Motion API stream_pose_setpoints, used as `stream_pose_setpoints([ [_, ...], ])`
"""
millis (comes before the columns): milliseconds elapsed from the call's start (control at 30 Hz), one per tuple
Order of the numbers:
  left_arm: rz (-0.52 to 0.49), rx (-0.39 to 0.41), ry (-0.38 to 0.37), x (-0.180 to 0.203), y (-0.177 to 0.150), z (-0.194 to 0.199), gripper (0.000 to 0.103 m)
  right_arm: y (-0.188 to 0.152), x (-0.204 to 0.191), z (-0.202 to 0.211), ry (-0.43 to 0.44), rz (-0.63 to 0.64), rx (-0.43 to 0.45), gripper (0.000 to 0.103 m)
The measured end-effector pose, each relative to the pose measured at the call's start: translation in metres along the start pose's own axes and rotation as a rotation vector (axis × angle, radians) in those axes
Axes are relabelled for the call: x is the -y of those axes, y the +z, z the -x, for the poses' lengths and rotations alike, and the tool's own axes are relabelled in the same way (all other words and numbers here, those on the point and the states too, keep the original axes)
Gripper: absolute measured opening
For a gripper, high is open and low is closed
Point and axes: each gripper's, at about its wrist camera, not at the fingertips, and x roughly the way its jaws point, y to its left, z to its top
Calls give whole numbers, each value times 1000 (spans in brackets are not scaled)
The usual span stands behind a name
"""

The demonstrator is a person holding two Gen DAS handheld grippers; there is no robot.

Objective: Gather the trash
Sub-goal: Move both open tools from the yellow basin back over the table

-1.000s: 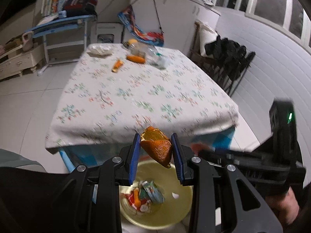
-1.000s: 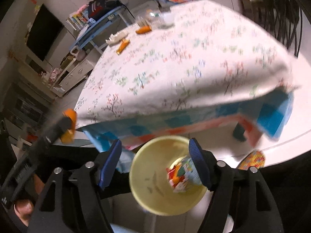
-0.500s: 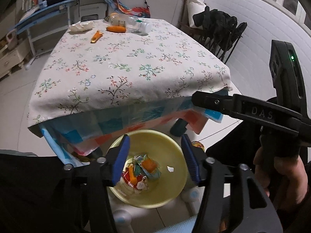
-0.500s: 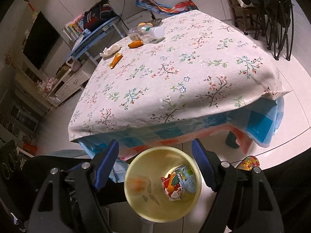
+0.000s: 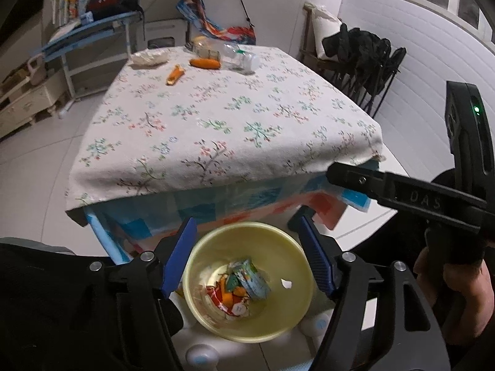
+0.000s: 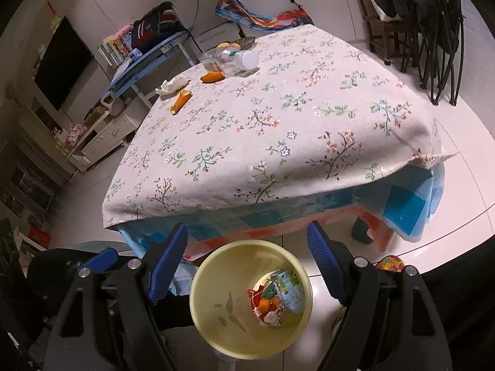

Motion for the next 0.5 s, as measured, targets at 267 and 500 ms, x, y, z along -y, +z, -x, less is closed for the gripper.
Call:
stream_pose_setpoints([
  [267, 30, 57, 75, -9, 4, 7, 76, 1, -8, 6, -30, 58, 41, 80],
  [500, 67, 84, 111, -17, 6, 10, 80, 2, -9, 7, -38, 69, 56, 80],
])
